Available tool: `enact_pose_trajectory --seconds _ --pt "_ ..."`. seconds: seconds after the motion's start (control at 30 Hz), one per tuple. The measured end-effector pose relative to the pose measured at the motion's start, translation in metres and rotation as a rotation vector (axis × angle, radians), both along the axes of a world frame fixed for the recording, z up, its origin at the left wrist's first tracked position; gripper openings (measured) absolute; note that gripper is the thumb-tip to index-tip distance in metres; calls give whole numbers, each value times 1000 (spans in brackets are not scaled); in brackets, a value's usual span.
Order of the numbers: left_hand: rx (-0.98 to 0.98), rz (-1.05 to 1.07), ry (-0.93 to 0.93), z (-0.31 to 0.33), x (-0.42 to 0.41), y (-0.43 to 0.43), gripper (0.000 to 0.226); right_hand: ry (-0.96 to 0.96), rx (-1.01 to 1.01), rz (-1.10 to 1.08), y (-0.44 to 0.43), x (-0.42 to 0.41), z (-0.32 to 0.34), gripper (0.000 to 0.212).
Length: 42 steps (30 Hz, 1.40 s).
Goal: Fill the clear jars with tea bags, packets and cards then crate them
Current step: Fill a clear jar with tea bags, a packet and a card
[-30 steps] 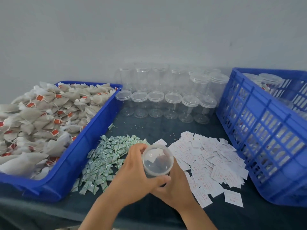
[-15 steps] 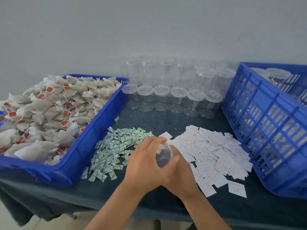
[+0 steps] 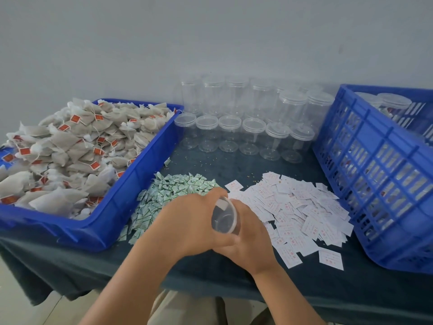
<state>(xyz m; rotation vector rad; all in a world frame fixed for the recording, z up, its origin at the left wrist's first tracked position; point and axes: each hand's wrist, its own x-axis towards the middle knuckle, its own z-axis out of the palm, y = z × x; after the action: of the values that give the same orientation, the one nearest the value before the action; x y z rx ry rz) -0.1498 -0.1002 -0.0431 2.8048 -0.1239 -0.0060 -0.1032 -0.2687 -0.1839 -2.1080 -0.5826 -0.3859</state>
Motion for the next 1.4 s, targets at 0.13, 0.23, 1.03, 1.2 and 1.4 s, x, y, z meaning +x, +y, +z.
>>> enact_pose_trajectory --seconds 0.13,0.23,1.03,1.2,1.4 --pt "-143 226 -24 -10 -8 -8 67 -307 -26 -136 6 4 -7 98" --pt "-279 363 -81 -10 -8 -1 63 -339 40 -229 1 11 -4 85" --pt "-449 375 -180 -140 18 14 34 214 176 -78 -14 5 5 97" --pt "-499 353 -153 -139 -2 29 40 210 163 -79 -14 1 8 96" --pt "-455 185 -174 -102 -28 55 17 202 231 -89 -17 5 5 105"
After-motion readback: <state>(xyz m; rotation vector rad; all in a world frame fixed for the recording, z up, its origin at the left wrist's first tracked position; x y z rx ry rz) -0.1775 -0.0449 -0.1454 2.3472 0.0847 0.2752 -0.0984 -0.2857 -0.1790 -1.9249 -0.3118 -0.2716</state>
